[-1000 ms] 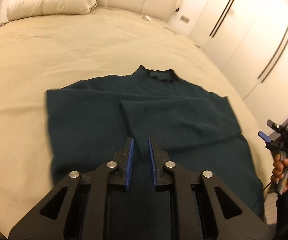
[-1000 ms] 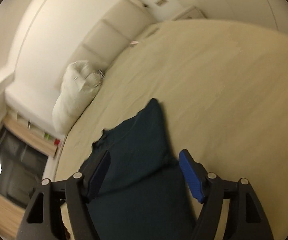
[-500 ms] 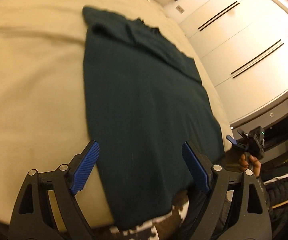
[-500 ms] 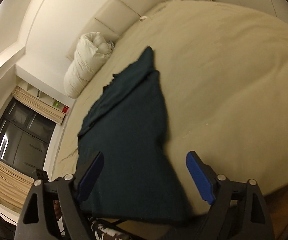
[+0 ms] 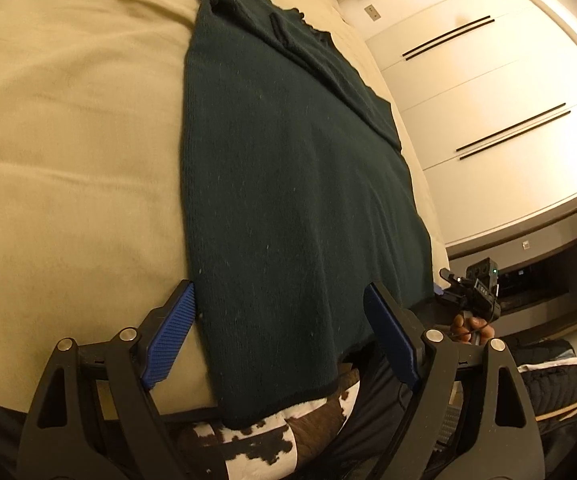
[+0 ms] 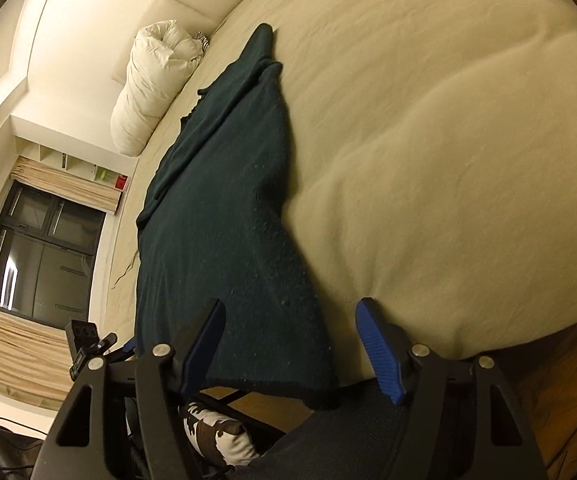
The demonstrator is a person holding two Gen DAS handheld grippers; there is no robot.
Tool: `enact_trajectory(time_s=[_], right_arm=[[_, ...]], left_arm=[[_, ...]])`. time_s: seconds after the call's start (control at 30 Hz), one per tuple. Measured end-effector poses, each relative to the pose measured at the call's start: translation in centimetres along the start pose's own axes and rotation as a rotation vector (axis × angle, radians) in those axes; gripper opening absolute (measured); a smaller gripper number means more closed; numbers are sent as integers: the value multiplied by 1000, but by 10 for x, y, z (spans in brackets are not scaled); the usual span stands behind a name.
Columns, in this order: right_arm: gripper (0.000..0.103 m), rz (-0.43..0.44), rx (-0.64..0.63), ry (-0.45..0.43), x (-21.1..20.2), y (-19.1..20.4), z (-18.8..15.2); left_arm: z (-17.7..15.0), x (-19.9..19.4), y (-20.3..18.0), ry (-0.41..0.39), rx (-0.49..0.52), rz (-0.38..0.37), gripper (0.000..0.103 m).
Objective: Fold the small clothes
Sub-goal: 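Fold the sweater side inward lengthwise with both grippers, then release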
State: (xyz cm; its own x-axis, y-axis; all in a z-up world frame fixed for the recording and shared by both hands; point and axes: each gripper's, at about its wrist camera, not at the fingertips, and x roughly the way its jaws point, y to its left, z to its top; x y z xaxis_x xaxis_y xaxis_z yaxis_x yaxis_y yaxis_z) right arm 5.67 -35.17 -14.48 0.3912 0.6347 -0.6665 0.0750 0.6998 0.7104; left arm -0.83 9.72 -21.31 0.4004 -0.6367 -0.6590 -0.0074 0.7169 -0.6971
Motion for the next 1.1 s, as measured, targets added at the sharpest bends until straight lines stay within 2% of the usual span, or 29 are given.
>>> enact_trajectory(time_s=[0.47, 0.57, 0.73, 0.8, 0.87, 0.93, 0.97, 1.1], right_arm=[[64, 23, -32, 65, 8, 4, -7], [60, 22, -33, 67, 9, 4, -8], [51, 26, -35, 73, 10, 3, -11], [45, 24, -38, 80, 11, 3, -11], [28, 18, -43, 92, 13, 4, -10], [18, 10, -46, 97, 15, 4, -12], [13, 10, -49, 97, 15, 5, -13], [10, 23, -65, 91, 12, 9, -17]], left_arm=[[-16, -2, 14, 37, -83, -38, 74], [-15, 3, 12, 48, -74, -17, 62], [-14, 10, 17, 71, -91, -17, 32], [-15, 10, 21, 69, -111, -33, 32], [-16, 12, 21, 72, -113, -40, 29], [-16, 14, 20, 78, -108, -41, 16], [-16, 14, 19, 78, -110, -53, 13], [-15, 11, 17, 53, -117, -78, 8]])
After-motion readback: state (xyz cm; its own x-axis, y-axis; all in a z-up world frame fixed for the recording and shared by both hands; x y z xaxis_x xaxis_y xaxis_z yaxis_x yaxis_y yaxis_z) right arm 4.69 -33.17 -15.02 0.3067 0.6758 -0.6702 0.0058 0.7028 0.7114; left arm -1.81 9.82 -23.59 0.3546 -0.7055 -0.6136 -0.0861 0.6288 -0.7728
